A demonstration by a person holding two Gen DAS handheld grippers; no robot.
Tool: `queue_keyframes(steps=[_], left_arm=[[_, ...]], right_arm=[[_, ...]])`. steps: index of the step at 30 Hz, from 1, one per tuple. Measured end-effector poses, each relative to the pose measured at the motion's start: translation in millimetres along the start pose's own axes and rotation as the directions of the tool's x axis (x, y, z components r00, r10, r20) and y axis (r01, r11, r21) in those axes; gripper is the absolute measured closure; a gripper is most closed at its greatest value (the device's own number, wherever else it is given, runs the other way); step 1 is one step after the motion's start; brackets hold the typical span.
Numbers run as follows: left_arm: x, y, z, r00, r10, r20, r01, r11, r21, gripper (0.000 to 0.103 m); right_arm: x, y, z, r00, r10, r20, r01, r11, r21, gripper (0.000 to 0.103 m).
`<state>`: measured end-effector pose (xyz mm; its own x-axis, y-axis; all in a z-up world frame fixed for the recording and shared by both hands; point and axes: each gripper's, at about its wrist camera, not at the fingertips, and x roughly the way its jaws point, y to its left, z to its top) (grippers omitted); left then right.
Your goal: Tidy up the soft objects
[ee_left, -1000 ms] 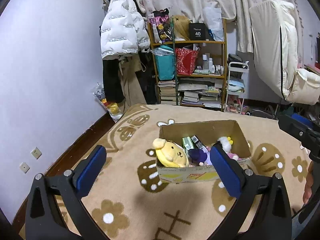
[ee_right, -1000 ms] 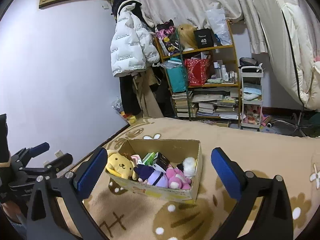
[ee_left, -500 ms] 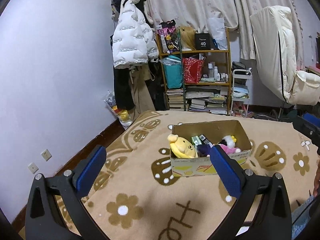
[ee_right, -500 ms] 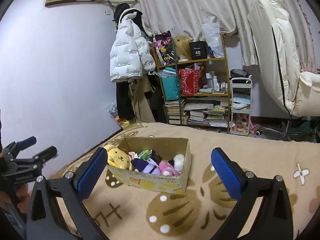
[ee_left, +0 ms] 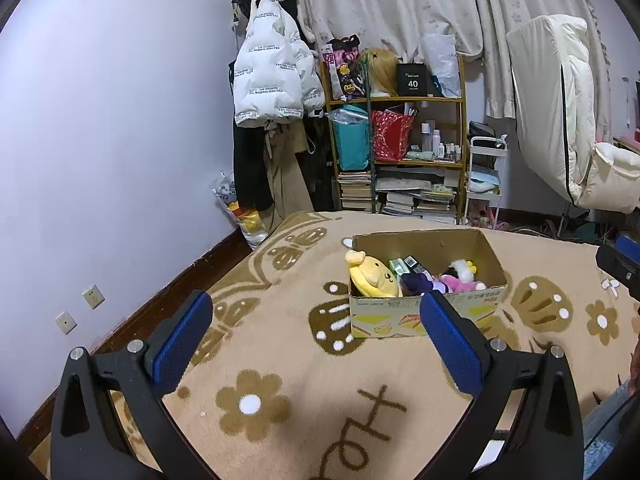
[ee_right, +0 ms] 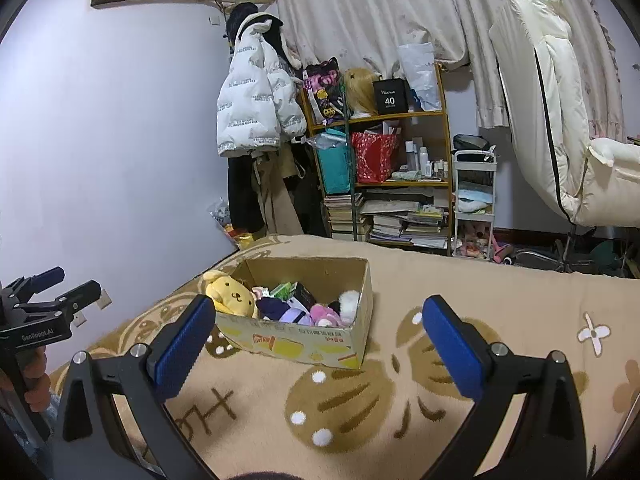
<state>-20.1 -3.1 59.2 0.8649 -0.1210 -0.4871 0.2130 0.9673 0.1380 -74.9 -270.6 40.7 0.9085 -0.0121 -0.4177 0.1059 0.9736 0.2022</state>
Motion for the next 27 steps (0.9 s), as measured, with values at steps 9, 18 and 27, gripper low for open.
queue_keyframes(steps=[9,18,27], left_arm=[[4,-3,-7,1.000,-0.004,0.013,0.004,1.000,0.013,0.001],[19,-5,-12,1.000,-0.010,-0.030,0.010,1.000,0.010,0.001],[22,-10,-15,0.999,-0.009,-0.043,0.011,0.999,0.032,0.001]], right_arm=[[14,0,-9,0.999,-0.012,-0.044,0.011,1.000,-0.020,0.000],[22,0,-11,0.997,-0.004,-0.072,0.002,1.000,-0.030,0.000],[23,0,-11,0.997,-0.003,-0.073,0.001,1.000,-0.028,0.000]])
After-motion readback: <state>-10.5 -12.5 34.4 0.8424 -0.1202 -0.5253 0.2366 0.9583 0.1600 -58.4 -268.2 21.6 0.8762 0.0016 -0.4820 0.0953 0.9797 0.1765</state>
